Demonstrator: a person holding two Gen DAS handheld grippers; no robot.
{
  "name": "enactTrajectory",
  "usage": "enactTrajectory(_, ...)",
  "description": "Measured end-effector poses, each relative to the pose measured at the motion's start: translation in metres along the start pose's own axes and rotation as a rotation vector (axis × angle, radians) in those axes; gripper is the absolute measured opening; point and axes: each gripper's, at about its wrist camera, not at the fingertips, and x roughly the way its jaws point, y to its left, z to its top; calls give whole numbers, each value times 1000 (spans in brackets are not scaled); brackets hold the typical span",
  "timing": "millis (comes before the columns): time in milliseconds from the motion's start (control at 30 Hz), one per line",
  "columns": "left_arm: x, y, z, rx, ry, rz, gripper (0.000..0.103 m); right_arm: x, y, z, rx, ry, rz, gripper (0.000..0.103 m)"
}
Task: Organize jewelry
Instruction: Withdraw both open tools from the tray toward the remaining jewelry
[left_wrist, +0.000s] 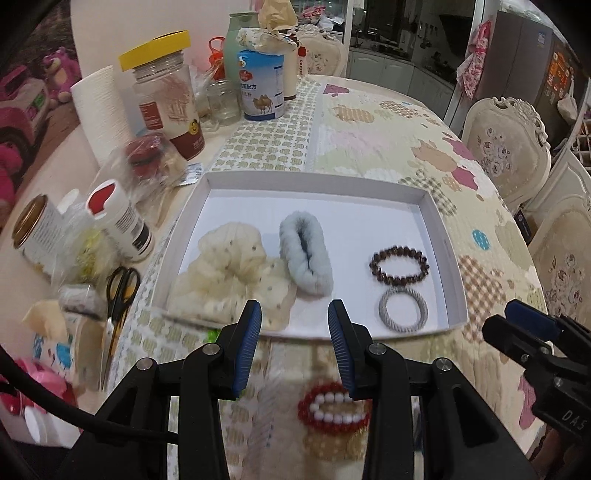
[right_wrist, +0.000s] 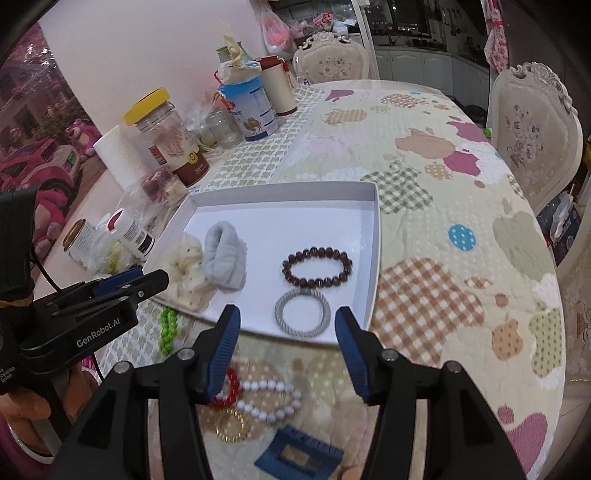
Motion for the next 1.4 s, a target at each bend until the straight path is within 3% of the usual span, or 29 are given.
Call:
enactTrajectory(433,-38,-7,-42,-8,-25,20,36,-45,10,-38,-32,-30,-6,56)
enactTrajectory(800,-53,-5,-63,-27,-27,26,36,-58,21,-58,-51,-29,-20,56)
enactTrajectory(1400,-44,62,-101,-173,72,46,36,-56,-6,-89,-30,29,-74,58)
